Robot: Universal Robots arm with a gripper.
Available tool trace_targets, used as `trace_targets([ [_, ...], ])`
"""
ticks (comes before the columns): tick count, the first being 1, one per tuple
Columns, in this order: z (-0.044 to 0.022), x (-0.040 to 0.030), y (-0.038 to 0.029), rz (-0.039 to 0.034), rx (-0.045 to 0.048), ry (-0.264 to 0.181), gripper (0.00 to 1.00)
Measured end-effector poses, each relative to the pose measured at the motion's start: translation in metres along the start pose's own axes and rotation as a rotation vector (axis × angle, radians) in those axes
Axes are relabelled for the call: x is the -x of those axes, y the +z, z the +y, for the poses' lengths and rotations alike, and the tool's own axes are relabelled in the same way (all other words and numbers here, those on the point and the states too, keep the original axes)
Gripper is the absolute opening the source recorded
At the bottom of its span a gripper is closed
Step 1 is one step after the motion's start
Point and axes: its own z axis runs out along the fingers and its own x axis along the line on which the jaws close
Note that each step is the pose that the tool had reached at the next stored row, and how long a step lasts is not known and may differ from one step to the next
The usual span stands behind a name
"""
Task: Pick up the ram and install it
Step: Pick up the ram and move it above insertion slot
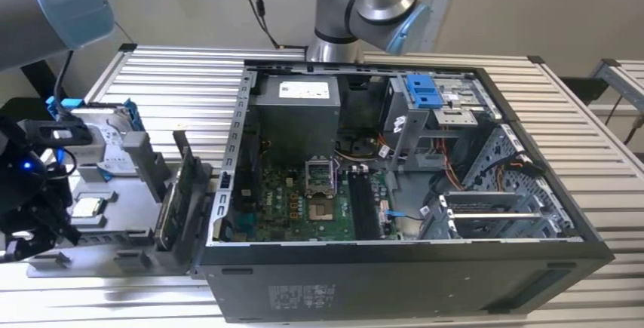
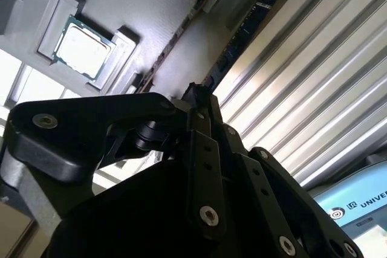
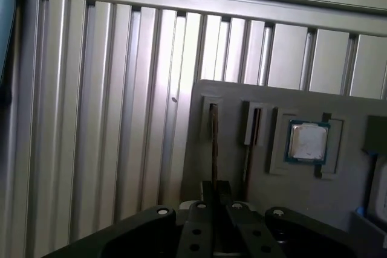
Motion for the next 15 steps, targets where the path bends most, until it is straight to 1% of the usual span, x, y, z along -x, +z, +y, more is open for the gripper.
trace_targets([
  [2,0.0000,-0.0001,-0.0002,-0.0026,-0.0009,0.015,0.14],
  [5,-0.0003,0.0000,-0.0031,-0.0031,-0.0001,0.024,0.14],
  [11,-0.0019,0.0004,-0.0134,-0.0039,0.0147,0.028,0.14],
  [15,-0.0020,0.0005,-0.0164,-0.0041,0.0163,0.039,0.14],
])
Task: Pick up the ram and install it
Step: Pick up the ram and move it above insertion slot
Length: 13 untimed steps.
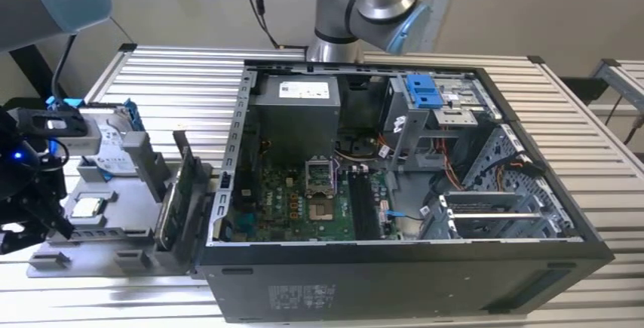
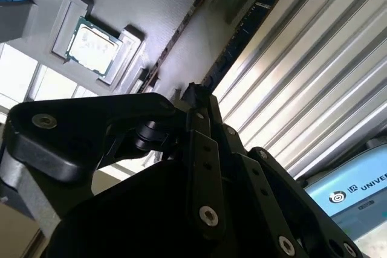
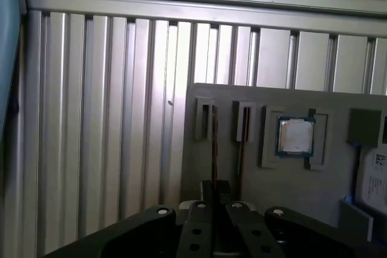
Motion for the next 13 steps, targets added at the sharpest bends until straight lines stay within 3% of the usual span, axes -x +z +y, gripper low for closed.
trace_targets([
  [6,0.0000,0.0001,-0.0030,-0.0001,-0.0001,0.027,0.14],
  [13,0.0001,0.0003,-0.0069,0.0003,0.0004,0.029,0.14],
])
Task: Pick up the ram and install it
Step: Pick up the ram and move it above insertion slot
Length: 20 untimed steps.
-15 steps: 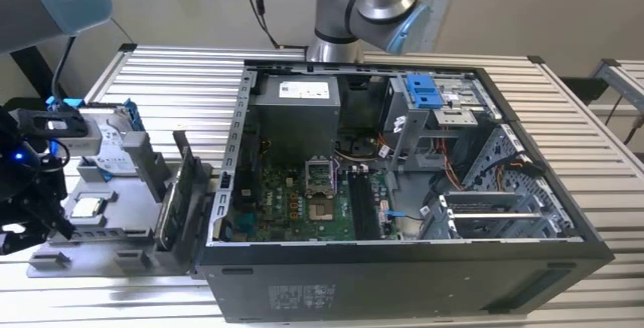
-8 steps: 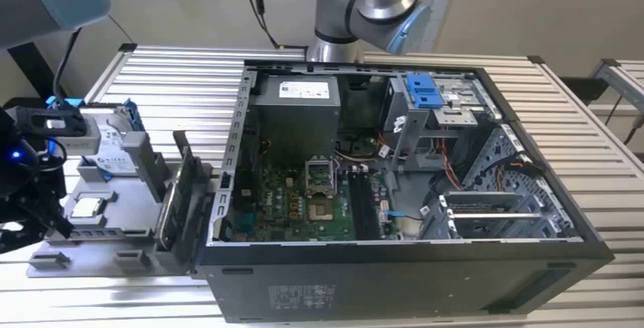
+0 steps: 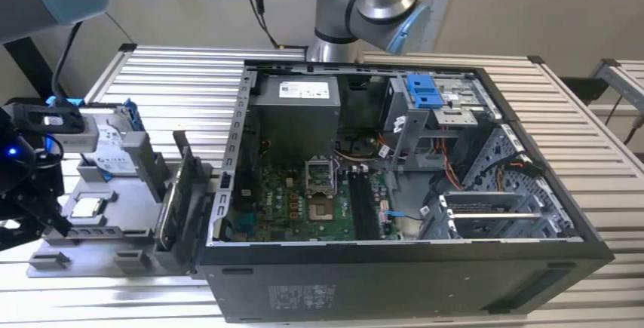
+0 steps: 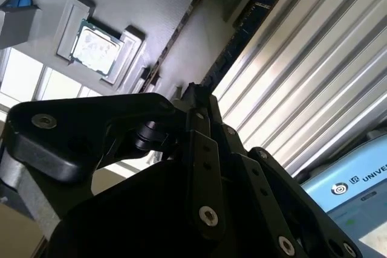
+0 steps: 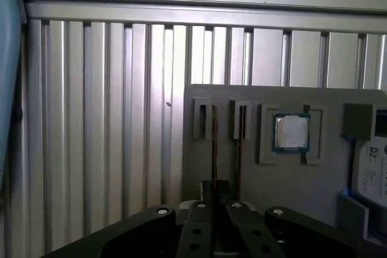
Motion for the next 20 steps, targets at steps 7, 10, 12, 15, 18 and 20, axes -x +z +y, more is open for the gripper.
trace_targets([
  [7,0.0001,0.0004,-0.0074,-0.0001,0.0000,0.000,0.14],
  [10,0.0001,0.0006,-0.0117,-0.0001,-0.0001,0.000,0.14],
  [12,0.0001,0.0007,-0.0146,-0.0001,-0.0001,0.000,0.14],
  [15,0.0002,0.0009,-0.0180,0.0000,-0.0001,0.000,0.14],
  [18,0.0002,0.0010,-0.0208,0.0000,0.0000,0.000,0.14],
  [20,0.0002,0.0011,-0.0225,0.0002,0.0000,0.000,0.14],
])
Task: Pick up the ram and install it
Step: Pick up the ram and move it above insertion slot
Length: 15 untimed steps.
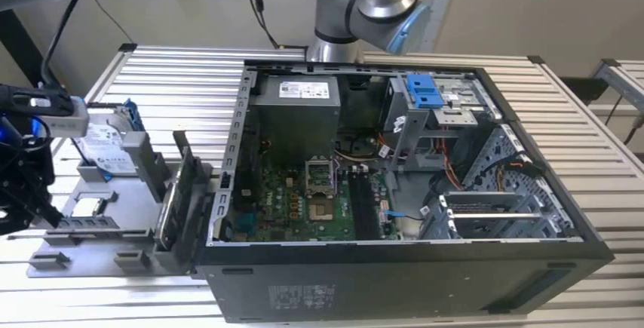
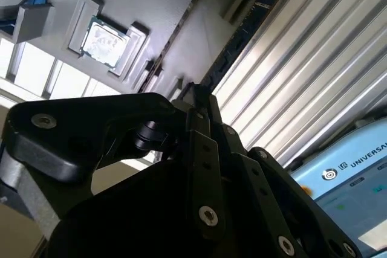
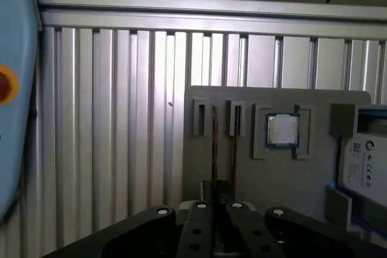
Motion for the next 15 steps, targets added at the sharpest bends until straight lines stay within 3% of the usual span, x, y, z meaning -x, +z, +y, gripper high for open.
trace_targets([
  [15,0.0005,0.0008,-0.0156,0.0007,0.0000,0.000,0.14],
])
